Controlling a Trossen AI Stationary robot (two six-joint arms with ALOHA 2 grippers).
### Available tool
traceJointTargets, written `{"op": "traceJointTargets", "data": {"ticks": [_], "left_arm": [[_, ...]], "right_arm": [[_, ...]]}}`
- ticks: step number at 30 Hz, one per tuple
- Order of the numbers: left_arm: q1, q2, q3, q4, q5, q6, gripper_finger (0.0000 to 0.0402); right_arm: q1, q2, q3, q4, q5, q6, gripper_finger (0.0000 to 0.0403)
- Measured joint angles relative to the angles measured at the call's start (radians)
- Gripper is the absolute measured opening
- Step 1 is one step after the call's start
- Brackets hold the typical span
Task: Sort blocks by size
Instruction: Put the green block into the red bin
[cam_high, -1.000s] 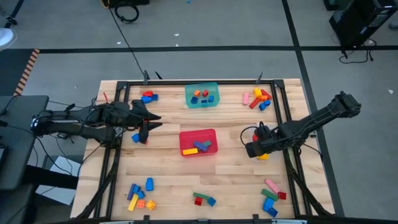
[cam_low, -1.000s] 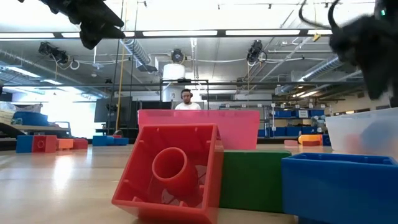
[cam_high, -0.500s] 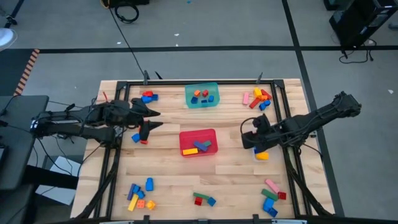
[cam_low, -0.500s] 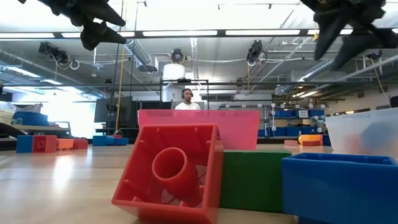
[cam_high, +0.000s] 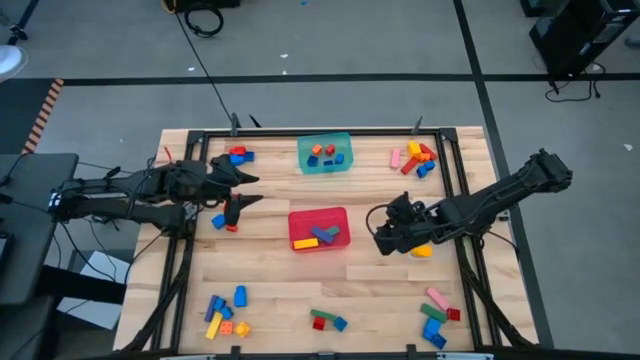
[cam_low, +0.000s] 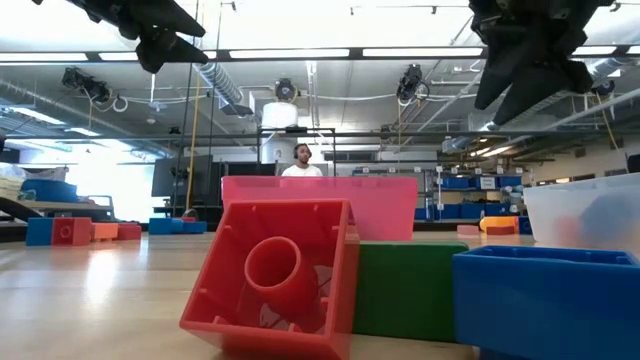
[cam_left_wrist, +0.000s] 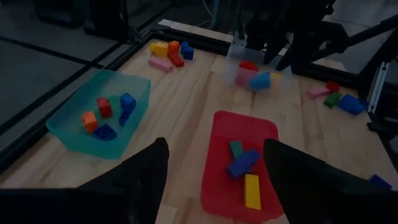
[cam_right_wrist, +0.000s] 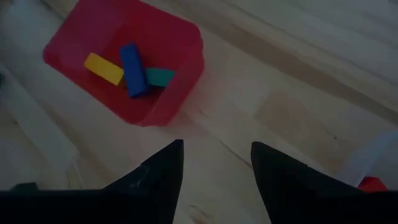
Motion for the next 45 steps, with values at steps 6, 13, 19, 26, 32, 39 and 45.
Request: {"op": "traceJointTargets", "data": {"ticks": [6, 13, 19, 26, 32, 39, 45], "left_arm": [[-0.001, 0.0, 0.0, 0.0, 0.0, 0.043, 0.027], [-0.001, 0.001, 0.0, 0.0, 0.001, 0.059, 0.027], [-0.001, 0.001, 0.0, -0.003, 0.001, 0.062, 0.027], [-0.002, 0.001, 0.0, 0.002, 0.001, 0.14, 0.027], [-0.086, 0.044, 0.025, 0.017, -0.086, 0.137, 0.027], [-0.282, 0.269, 0.178, 0.015, -0.208, 0.142, 0.027], [-0.418, 0.54, 0.368, -0.056, -0.239, 0.158, 0.027]], "right_arm": [[0.0, 0.023, 0.0, 0.008, -0.008, 0.005, 0.02], [0.0, 0.018, 0.0, 0.04, -0.009, 0.005, 0.02], [0.0, 0.021, 0.0, 0.042, -0.009, 0.005, 0.0201], [0.0, 0.021, 0.0, 0.042, -0.009, 0.005, 0.0199], [0.0, 0.021, 0.0, 0.042, -0.009, 0.005, 0.0201], [0.0, 0.021, 0.0, 0.039, -0.01, 0.002, 0.02], [0.002, 0.021, 0.0, 0.036, -0.093, -0.092, 0.0198]]}}
